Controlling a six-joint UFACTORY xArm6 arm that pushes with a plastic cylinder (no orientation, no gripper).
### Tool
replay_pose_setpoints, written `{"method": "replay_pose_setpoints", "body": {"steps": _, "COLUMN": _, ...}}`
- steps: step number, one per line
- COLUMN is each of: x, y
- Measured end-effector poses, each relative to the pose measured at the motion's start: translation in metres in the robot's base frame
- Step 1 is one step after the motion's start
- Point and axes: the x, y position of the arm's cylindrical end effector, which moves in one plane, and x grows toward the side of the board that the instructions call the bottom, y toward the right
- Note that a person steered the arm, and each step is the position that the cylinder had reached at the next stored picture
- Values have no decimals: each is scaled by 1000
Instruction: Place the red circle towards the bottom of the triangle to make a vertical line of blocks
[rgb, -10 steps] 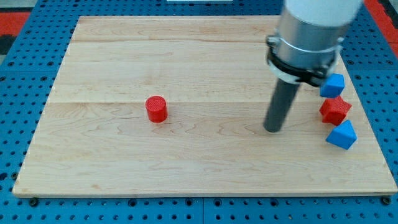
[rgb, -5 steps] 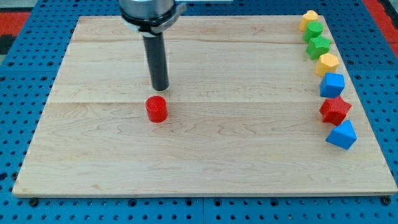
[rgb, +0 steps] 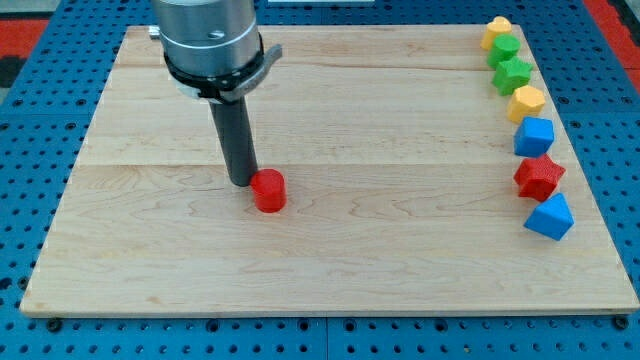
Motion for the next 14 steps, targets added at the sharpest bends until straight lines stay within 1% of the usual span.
{"method": "replay_pose_setpoints", "body": {"steps": 2, "x": 34, "y": 28}}
{"method": "replay_pose_setpoints", "body": {"steps": 4, "x": 59, "y": 61}}
{"method": "replay_pose_setpoints", "body": {"steps": 9, "x": 65, "y": 167}}
{"method": "replay_pose_setpoints", "body": {"steps": 13, "x": 75, "y": 225}}
{"method": "replay_pose_setpoints", "body": {"steps": 14, "x": 86, "y": 226}}
